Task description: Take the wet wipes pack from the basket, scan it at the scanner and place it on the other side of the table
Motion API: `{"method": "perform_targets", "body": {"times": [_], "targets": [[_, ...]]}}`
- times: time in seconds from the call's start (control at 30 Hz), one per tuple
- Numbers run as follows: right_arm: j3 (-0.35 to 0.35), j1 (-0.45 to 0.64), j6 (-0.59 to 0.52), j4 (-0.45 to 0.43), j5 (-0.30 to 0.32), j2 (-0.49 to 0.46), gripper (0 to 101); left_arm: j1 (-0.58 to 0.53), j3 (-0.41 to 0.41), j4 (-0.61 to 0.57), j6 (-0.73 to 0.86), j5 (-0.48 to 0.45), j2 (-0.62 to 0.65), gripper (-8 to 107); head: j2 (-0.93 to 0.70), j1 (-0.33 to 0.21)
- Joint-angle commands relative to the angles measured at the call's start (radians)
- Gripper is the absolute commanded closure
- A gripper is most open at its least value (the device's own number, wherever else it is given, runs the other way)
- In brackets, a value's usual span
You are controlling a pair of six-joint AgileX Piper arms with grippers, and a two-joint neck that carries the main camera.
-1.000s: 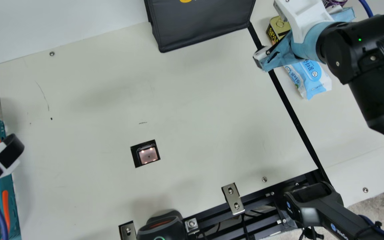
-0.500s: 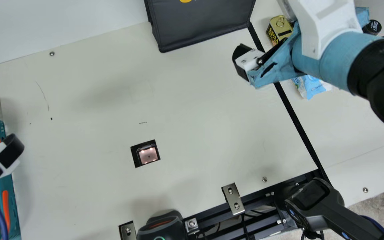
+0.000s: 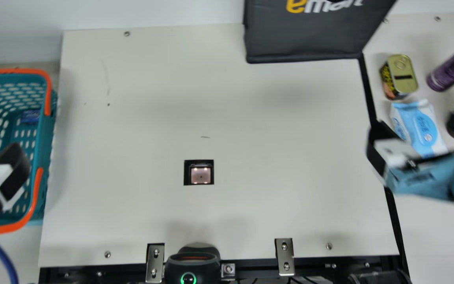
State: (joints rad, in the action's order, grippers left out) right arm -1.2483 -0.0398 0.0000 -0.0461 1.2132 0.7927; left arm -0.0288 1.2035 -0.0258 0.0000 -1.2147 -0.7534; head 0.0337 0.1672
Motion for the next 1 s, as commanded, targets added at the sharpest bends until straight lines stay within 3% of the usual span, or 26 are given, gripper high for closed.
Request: {"method": "perform_targets", "body": {"times": [0.0,0.97], "targets": [[0.026,0.024,0.000,0.028,-0.001,-0.042,6,0.000,0.000,0.000,0.000,0.000,0.000,9,-0.006,-0.029],[0.032,0.029,0.000,0.033,0.007,-0.055,6,0.000,0.000,0.000,0.000,-0.001,0.000,9,-0.006,-0.029]]}}
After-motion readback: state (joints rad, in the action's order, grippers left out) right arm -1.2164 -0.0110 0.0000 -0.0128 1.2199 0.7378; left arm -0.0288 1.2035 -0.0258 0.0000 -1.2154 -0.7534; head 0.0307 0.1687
